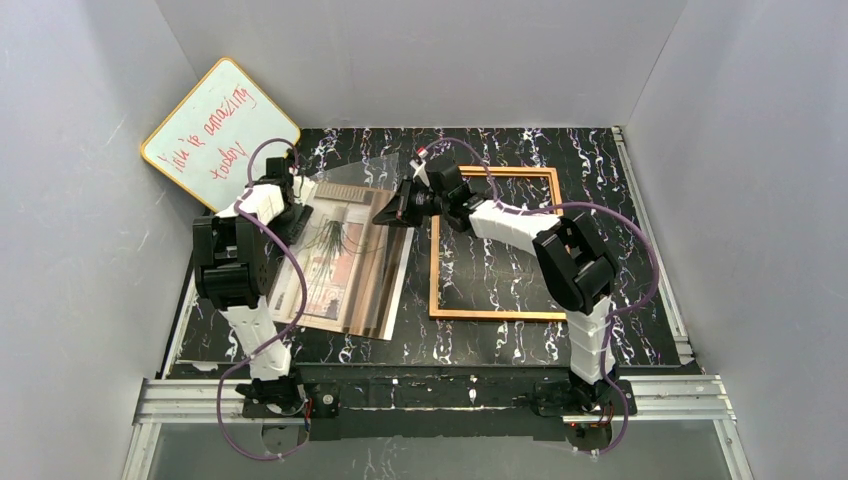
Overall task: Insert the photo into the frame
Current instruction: Pick up the photo frame item at the center of the board.
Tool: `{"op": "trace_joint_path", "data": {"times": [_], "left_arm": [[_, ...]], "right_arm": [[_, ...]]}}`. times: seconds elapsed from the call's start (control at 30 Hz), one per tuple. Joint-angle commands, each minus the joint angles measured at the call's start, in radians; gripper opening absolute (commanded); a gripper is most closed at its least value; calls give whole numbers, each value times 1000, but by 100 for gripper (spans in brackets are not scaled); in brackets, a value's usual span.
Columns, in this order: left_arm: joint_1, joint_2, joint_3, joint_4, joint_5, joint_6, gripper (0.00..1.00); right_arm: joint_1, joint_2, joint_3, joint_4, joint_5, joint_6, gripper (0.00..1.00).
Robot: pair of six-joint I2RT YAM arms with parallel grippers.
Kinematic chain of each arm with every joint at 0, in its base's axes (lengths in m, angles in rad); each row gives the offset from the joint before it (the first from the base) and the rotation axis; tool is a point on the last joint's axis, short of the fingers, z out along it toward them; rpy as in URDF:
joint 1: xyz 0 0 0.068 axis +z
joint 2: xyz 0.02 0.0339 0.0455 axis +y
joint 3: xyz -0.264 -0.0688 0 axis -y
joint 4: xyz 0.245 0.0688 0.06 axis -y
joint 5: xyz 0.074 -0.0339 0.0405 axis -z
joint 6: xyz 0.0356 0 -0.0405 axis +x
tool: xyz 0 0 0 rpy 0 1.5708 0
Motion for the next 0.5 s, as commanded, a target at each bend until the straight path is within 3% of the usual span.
{"op": "trace_joint_path", "data": {"times": [0.0, 0.13, 0.2, 0.33, 0.47], "left_arm": [[-8, 30, 103, -266, 121, -21, 69], [-9, 29, 275, -361, 151, -27, 88], [-23, 31, 341, -408, 182, -36, 92], [-143, 30, 393, -450, 174, -45, 95], [-288, 47, 428, -449, 198, -99, 95]], "right_arm": [[-47, -50, 124, -192, 16, -144, 1], [-164, -101, 163, -313, -110, -204, 1], [-241, -129, 188, -411, -167, -257, 1], [-357, -212, 211, -688, -171, -428, 1], [-509, -354, 154, -856, -113, -524, 1]]}}
